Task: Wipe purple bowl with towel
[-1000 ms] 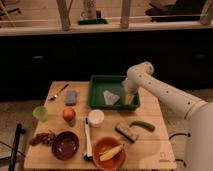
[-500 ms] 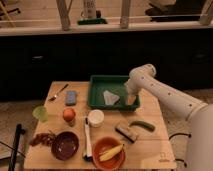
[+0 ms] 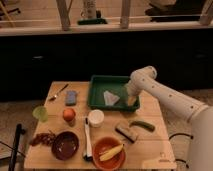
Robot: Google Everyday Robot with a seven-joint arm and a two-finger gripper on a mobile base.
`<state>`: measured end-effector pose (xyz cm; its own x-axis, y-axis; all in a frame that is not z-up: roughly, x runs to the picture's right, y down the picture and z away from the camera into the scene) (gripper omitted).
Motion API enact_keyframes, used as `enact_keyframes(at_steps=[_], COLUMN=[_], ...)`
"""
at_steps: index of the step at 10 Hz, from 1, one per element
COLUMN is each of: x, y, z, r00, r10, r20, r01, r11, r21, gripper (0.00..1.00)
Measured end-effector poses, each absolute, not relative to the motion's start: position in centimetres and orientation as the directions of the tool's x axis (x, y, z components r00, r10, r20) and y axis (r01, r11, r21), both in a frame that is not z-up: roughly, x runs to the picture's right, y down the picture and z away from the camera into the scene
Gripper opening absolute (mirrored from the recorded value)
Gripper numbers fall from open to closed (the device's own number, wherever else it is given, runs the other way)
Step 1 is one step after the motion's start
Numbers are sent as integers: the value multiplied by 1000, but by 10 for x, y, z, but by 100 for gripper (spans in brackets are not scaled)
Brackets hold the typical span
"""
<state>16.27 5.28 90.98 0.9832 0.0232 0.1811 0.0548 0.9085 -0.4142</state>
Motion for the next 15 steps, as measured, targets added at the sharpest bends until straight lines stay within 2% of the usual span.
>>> enact_keyframes(at_steps=[6,15], x=[122,78], y=[46,59], z=[909,918], r00=[940,897], r10=[-113,-279], r20=[323,342], r01=[253,414], r11=[865,798], r21=[-432,-437], gripper=[80,80])
